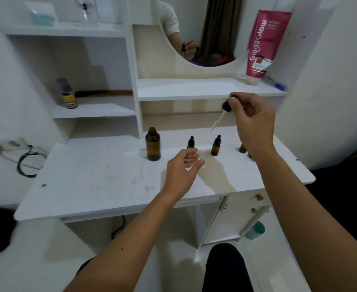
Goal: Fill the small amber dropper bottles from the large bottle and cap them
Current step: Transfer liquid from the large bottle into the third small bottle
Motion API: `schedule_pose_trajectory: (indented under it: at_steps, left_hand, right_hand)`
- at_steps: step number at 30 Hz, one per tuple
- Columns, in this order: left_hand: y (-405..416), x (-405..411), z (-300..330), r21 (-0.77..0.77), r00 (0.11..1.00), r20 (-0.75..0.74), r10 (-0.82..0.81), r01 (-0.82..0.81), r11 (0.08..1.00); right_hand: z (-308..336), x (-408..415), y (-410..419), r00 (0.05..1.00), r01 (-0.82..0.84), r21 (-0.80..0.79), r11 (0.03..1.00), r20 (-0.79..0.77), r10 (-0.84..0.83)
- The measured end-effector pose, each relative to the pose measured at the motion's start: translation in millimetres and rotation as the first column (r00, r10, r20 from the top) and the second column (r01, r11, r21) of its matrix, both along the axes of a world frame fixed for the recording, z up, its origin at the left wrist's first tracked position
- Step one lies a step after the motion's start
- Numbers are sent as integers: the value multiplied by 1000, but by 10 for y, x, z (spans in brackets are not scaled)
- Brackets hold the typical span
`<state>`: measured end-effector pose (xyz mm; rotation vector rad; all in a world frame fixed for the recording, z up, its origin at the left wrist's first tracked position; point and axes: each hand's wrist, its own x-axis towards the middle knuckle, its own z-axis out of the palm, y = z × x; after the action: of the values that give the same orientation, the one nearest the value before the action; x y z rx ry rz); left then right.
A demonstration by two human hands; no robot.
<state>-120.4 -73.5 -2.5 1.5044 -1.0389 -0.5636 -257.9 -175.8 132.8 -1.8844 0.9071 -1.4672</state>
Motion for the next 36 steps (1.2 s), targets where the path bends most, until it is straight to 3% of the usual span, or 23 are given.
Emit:
schedule_pose_trajectory:
  at_steps: [12,24,30,36]
  left_hand:
    - [615,1036,45,-4,940,73,332,-333,943]
    - [305,1136,23,92,974,38,223,-226,970]
    - [313,1143,27,98,974,33,226,-228,969]
    - [307,1142,17,100,971,59,232,-237,966]
  right_hand:
    - [-52,1044,489,970,-232,45,972,82,228]
    - [-115,1315,444,966,-255,25,967,33,255]
    - [-307,1425,411,943,-304,92,948,-112,313]
    - [-472,1483,395,943,-264,171,949,-159,291]
